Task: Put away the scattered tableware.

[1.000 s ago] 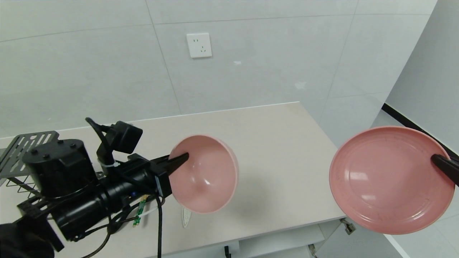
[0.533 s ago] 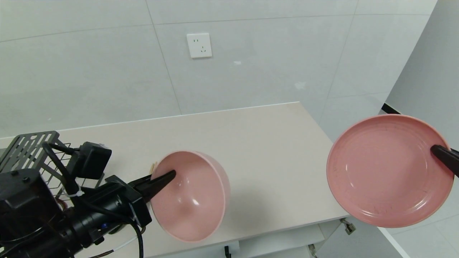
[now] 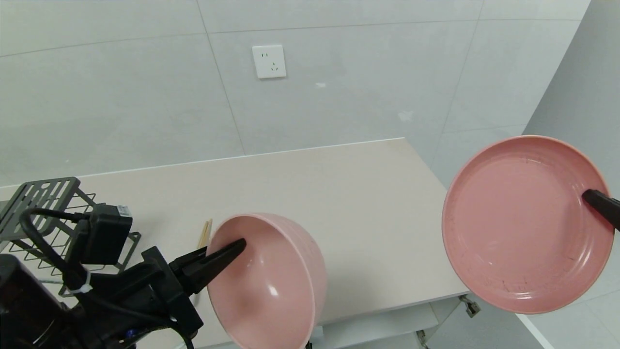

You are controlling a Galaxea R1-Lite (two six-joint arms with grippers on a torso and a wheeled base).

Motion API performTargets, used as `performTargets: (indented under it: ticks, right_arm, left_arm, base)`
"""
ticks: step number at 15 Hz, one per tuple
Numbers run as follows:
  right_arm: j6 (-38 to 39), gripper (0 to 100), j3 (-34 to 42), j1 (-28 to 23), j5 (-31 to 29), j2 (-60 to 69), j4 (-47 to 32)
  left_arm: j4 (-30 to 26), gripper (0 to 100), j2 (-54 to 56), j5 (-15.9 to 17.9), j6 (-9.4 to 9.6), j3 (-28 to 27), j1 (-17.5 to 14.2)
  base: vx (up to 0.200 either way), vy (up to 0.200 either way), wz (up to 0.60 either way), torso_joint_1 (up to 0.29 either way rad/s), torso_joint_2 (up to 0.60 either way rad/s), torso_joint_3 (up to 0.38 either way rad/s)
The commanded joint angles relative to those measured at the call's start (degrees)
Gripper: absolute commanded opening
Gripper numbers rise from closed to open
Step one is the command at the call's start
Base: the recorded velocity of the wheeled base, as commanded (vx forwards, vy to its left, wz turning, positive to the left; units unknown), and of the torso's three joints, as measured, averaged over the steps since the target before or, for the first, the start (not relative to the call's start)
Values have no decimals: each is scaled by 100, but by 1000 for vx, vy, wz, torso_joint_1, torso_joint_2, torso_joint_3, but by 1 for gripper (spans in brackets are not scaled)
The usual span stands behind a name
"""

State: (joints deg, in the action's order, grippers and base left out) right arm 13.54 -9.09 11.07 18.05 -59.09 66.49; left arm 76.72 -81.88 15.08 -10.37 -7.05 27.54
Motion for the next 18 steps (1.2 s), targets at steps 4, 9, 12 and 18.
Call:
performTargets:
  ticks: [4,9,12,18]
  right_arm:
    - [-440,0,145,97,-12,-68,5]
    - [-827,0,180,211,-12,-252,31]
    - [-827,0,127,695,-12,-402,49]
    - [-1354,0,92,712,-12,-903,339]
  left_arm:
    - [1328,0,-583,-708,352,168,463]
    - [1328,0,-917,-1077,607,212,621]
    - [1328,0,-1488,-1086,598,107,999]
    - [1328,0,-1629,-1939,1055,-332,1025]
  base:
    - [0,0,0,0,0,0]
    - [0,0,0,0,0,0]
    - [0,0,0,0,0,0]
    - [0,0,0,0,0,0]
